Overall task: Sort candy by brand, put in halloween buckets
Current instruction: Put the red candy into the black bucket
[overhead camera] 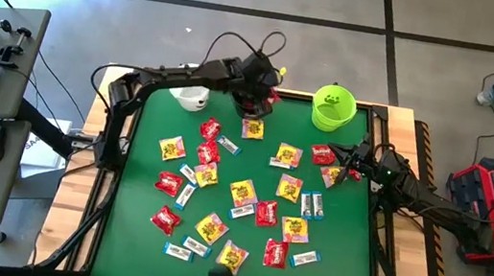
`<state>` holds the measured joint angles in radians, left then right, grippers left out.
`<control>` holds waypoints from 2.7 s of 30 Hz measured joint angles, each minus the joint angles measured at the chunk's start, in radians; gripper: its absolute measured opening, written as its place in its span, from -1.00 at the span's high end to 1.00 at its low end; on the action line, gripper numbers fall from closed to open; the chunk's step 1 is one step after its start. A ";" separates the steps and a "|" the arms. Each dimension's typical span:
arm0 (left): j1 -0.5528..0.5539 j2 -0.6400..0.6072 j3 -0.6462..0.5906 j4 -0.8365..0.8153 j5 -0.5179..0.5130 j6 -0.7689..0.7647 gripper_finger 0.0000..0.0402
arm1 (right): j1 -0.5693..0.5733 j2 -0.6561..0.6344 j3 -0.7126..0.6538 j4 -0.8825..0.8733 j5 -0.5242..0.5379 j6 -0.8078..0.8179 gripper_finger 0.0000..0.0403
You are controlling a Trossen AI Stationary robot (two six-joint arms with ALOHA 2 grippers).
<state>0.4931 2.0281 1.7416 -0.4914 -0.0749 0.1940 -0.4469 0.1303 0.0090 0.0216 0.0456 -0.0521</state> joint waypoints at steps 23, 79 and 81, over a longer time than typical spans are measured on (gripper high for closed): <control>0.095 0.053 -0.007 -0.170 -0.003 0.167 0.93 | 0.000 0.002 0.000 0.000 0.000 0.000 1.00; 0.015 0.017 -0.006 0.121 0.123 0.127 1.00 | 0.000 0.001 0.000 0.000 0.000 0.000 1.00; 0.008 0.017 -0.006 0.127 0.163 0.121 1.00 | 0.000 0.001 0.000 0.000 0.000 0.000 1.00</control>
<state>0.5009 2.0449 1.7355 -0.3642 0.0878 0.3147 -0.4469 0.1310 0.0093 0.0216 0.0452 -0.0517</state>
